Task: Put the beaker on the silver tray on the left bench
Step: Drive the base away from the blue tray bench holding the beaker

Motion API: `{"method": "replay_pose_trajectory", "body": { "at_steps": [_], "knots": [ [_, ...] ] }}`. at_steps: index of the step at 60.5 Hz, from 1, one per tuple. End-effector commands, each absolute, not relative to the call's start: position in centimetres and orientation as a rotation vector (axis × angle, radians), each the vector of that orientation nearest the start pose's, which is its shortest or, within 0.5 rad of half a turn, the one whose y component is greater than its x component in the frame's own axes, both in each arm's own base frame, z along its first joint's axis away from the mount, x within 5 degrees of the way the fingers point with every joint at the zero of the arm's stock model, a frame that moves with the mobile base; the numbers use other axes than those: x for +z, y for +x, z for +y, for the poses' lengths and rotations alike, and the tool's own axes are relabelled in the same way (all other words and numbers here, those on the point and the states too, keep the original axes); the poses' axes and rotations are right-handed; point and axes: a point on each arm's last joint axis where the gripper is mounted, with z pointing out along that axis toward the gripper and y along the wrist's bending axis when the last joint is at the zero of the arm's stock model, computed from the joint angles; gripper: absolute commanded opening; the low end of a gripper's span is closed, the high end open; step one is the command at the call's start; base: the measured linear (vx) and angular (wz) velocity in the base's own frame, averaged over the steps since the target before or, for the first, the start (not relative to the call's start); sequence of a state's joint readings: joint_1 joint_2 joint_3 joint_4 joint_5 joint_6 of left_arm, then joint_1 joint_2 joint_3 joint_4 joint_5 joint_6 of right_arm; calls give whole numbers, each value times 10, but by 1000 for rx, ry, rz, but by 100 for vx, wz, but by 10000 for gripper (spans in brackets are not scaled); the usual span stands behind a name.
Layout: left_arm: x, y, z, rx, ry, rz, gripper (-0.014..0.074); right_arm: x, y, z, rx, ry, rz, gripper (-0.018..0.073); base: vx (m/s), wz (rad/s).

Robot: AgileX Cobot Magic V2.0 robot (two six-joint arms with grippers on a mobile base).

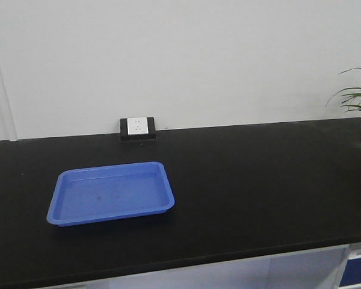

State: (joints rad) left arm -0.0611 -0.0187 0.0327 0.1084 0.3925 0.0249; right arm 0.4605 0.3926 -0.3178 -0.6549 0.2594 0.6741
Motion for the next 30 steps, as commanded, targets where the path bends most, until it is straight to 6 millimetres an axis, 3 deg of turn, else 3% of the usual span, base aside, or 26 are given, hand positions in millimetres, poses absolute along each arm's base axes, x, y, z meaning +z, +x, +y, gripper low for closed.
{"method": "replay_pose_trajectory", "body": {
  "at_steps": [1,30],
  "knots": [
    [169,54,-1,71,149,1812,1,290,89,31,236,-296,1661,-11,-32,4],
    [169,54,-1,71,149,1812,1,290,89,31,236,-296,1661,-11,-32,17]
  ]
}}
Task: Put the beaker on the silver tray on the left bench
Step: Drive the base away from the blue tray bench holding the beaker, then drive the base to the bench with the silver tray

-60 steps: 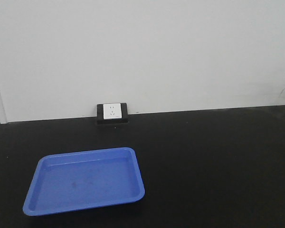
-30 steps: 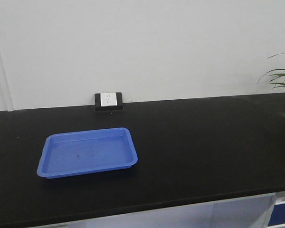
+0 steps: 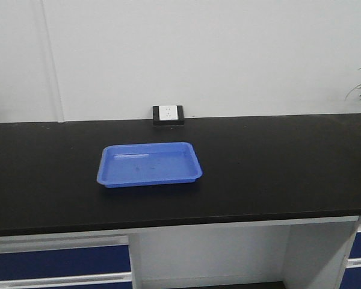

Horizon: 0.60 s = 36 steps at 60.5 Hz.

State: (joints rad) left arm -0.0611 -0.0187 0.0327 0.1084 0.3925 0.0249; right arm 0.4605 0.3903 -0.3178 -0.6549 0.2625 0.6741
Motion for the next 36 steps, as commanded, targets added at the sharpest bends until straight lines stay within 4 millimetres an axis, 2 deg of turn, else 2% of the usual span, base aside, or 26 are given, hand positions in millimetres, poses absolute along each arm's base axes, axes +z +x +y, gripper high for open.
{"method": "replay_pose_trajectory", "body": {
  "at_steps": [1,18,36],
  "knots": [
    [169,54,-1,71,149,1812,1,290,89,31,236,-296,1661,-11,-31,32],
    [169,54,-1,71,149,1812,1,290,89,31,236,-296,1661,-11,-30,42],
    [169,54,-1,71,149,1812,1,290,89,31,236,-296,1661,-11,-26,63]
  ]
}}
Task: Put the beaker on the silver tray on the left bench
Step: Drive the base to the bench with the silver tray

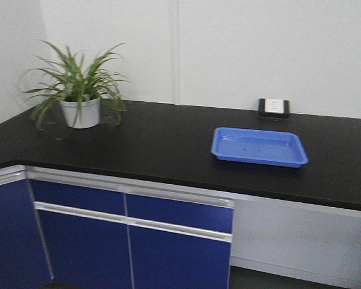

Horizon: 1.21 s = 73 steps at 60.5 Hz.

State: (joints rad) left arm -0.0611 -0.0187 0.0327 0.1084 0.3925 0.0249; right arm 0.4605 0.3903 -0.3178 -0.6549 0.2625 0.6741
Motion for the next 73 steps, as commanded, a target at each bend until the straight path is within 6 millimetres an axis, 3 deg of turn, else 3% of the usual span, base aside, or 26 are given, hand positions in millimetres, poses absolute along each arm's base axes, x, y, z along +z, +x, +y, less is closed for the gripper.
{"method": "replay_pose_trajectory", "body": {
  "at_steps": [1,73],
  "knots": [
    [169,54,-1,71,149,1812,1,290,89,31,236,-296,1661,-11,-24,71],
    [169,54,0,75,146,1812,1,290,88,31,238,-295,1660,-11,-18,65]
  ]
}}
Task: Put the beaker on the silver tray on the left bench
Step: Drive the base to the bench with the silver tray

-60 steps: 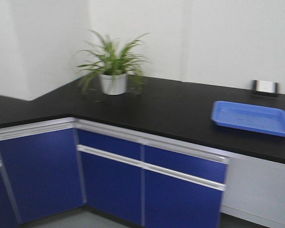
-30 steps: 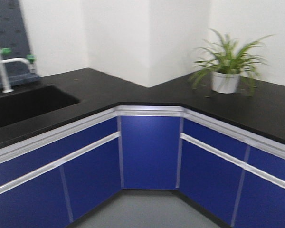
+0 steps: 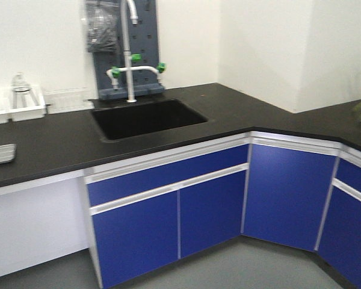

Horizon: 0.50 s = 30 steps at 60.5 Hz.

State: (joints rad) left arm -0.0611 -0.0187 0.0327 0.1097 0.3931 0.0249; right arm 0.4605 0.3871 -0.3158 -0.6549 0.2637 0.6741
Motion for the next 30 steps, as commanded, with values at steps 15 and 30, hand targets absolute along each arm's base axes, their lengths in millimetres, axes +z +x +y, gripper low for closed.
{"method": "replay_pose_trajectory", "body": {
  "at_steps": [15,30],
  "knots": [
    [169,54,0,75,146,1812,1,290,88,31,238,-295,1660,-11,-5,50],
    [169,54,0,75,146,1812,1,290,88,31,238,-295,1660,-11,4,62]
  ]
}}
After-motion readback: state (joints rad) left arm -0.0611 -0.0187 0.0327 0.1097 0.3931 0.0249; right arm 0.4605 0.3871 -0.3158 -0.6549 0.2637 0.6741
